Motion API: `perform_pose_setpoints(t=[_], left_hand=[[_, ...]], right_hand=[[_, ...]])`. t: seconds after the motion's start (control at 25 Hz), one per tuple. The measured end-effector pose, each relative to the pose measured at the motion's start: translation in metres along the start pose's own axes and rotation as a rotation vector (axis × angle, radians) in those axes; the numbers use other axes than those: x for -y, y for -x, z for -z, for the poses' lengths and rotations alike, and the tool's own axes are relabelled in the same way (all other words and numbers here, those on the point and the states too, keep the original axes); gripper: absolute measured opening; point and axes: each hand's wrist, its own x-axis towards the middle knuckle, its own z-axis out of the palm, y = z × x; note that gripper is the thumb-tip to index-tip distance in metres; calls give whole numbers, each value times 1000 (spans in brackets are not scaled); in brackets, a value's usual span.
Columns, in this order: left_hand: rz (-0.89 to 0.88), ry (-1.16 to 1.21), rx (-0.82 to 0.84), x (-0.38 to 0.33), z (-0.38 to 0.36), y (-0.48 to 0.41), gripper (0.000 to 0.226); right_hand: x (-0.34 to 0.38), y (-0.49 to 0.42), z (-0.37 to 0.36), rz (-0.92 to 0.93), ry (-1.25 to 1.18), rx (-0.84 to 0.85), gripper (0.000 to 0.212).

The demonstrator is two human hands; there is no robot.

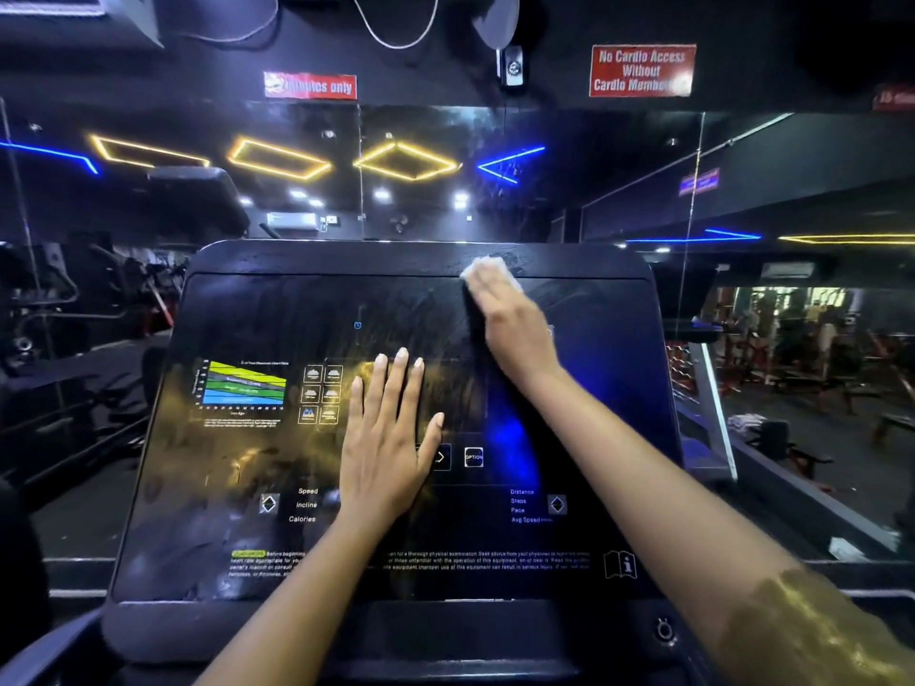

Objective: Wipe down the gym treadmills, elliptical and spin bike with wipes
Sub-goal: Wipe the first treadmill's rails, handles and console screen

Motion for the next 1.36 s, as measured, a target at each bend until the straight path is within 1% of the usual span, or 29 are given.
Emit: perform_pose_setpoints(t=[0.16,0.24,0.32,0.36,0.44,0.48,0.52,0.56,0.6,0.68,0.8,0.88,0.96,1.0,1.04,1.12,1.2,1.28,1.36], left_hand=[[-8,-2,11,0,-1,-2,62],[-15,-1,12,0,-1,-1,62],[-12,2,8,1,-2,0,62],[-10,4,6,1,-1,0,62],[-12,-1,9,0,-1,-1,62],[-11,-2,10,0,-1,-1,62],[-10,2,9,0,-1,0,62],[-8,8,6,0,-1,0,62],[-7,13,7,1,-1,1,62],[-11,17,9,0,0,1,62],[-13,18,15,1,-1,-1,61],[-24,36,23,1,2,0,61],[-57,60,16,-2,5,-1,61],[-75,75,8,-6,6,-3,61],[-84,87,-2,-12,7,-6,61],[-74,110,-15,-26,7,-14,61],[-67,132,-2,-39,3,-17,61],[-95,105,25,-47,-3,-13,62],[-126,59,41,-48,-7,-9,62]], right_hand=[[31,55,2,251,-49,80,41],[34,88,16,332,-70,154,43],[21,95,29,350,-130,156,39],[8,86,34,298,-144,111,37],[-29,50,40,86,-107,-1,38],[-46,32,42,-24,-62,-21,40],[-58,21,42,-98,-22,-5,43],[-63,15,39,-114,3,28,45],[-62,17,35,-85,15,52,45],[-48,36,29,31,-13,80,44],[-26,81,30,177,-121,178,53],[-21,115,37,274,-151,250,57],[-29,133,50,404,-144,286,53],[-36,130,56,440,-144,273,46],[-41,118,60,425,-146,244,41],[-46,74,60,344,-107,149,44],[-44,25,47,342,1,100,48],[-42,-2,30,456,100,111,44],[-52,-6,20,576,161,178,42]])
